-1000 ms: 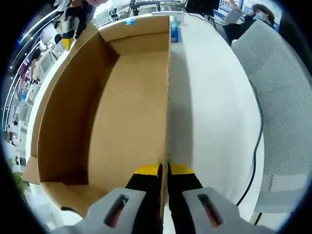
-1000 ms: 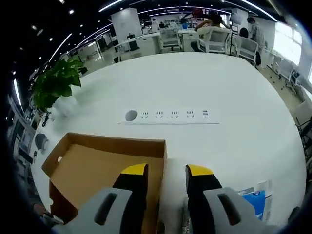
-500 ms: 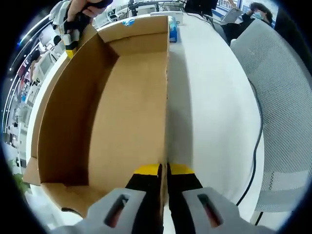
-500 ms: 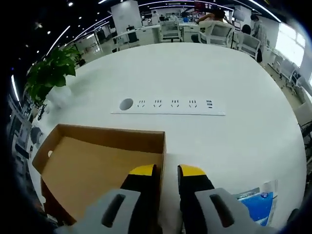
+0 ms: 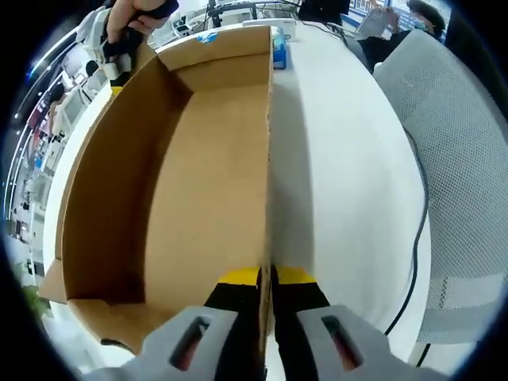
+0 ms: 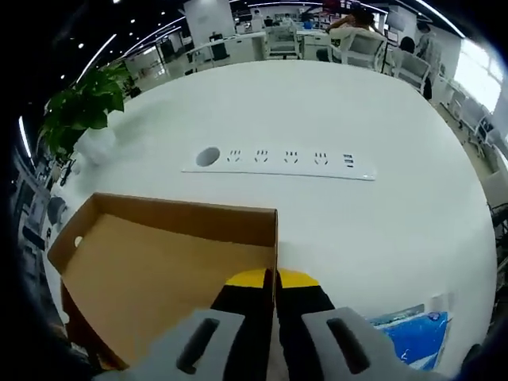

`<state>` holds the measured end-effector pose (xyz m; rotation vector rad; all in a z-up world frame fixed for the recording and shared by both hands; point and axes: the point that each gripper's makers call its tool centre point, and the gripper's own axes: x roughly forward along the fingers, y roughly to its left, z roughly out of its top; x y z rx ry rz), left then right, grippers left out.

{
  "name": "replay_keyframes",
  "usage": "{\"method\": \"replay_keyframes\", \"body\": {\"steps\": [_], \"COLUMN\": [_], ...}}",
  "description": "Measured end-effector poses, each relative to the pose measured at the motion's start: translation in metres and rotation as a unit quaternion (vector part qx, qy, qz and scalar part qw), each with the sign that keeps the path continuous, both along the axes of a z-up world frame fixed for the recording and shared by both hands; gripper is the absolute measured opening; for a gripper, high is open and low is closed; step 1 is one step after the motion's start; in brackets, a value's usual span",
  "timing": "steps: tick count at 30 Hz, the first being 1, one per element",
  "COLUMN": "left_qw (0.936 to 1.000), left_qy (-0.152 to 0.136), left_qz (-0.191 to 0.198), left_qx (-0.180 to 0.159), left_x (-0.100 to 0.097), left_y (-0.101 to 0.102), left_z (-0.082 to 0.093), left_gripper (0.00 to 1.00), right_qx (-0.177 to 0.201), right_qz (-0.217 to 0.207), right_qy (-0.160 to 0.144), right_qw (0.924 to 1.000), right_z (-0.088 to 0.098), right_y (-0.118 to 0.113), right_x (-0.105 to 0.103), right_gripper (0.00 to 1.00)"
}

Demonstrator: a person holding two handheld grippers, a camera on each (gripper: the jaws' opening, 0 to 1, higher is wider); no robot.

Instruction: Operate the shoe box by opening the lid, removing the specified soft item, and placing it in the target area until the item is outside and the box remains undamaged.

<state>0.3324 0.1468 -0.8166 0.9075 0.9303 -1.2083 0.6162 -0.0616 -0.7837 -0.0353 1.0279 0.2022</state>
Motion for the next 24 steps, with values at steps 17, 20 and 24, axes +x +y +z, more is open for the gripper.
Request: {"method": "replay_keyframes", "body": {"steps": [17,20,24], "left_qw": [1.0,1.0,1.0], "left_qy": [0.0,0.001,0.003], "left_qz": [-0.005,-0.007,-0.008], "left_qx": [-0.002,-0.002,-0.002], "left_x": [-0.001,-0.001,-0.001], "left_y": [-0.002,-0.002,-0.002], "left_z": [-0.003,-0.003,-0.003], "left_gripper": [0.03,0.03,0.03], "right_qx": [-0.003,-0.001,0.001], "right_qz": [0.001,-0.005,-0.009], "right_qy": [-0.046,-0.052,-0.061], "right_qw": [0.999,0.9986,0.9981], "right_z": [0.033,0.039,0.05], "right_y": [-0.002,-0.003,-0.007], "right_x": [-0.012,-0.018,-0.016], "right_gripper": [0.0,0.0,0.0]}}
